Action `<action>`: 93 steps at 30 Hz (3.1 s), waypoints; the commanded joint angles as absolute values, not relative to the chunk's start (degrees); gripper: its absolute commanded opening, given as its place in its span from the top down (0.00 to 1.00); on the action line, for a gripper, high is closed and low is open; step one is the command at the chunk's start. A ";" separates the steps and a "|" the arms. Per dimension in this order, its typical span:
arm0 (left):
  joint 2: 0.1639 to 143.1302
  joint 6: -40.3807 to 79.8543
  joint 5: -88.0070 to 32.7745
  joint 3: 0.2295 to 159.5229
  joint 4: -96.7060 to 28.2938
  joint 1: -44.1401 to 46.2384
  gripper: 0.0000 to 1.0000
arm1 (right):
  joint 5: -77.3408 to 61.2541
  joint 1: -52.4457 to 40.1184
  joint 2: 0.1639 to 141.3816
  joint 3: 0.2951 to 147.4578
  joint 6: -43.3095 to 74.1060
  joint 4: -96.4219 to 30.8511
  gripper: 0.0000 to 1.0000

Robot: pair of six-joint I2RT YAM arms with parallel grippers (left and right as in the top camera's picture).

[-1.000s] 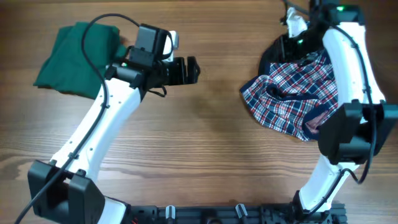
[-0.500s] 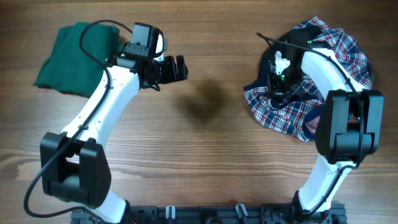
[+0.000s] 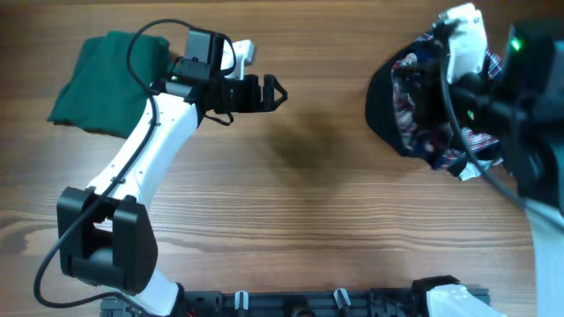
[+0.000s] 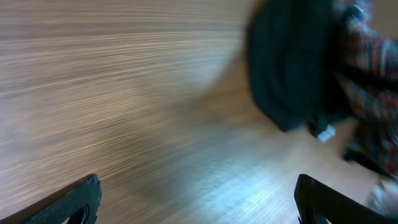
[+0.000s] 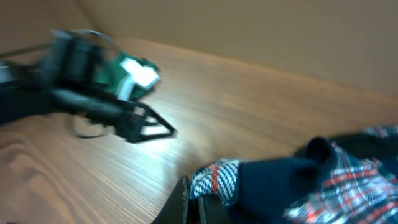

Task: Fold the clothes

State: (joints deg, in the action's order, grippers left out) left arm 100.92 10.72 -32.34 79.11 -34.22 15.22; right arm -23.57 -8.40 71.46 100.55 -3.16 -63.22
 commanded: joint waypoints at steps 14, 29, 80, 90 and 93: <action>99.61 10.72 -40.77 79.85 -29.08 9.93 0.00 | -48.56 -16.19 67.44 105.54 4.64 -55.24 0.96; 99.31 10.72 -40.88 79.85 -30.70 4.97 0.00 | -7.35 -33.56 76.51 107.94 5.23 -57.04 0.96; 72.75 9.23 -37.47 79.83 -50.81 -17.78 0.00 | -0.05 -49.67 105.54 116.25 15.22 -41.76 0.96; 72.88 7.68 -37.45 79.83 -54.39 -15.20 0.00 | 3.31 -46.83 97.30 116.27 10.59 -45.15 0.00; 73.43 7.03 -37.45 79.83 -55.59 -13.63 0.00 | 3.86 -38.24 90.98 116.27 10.50 -56.25 0.00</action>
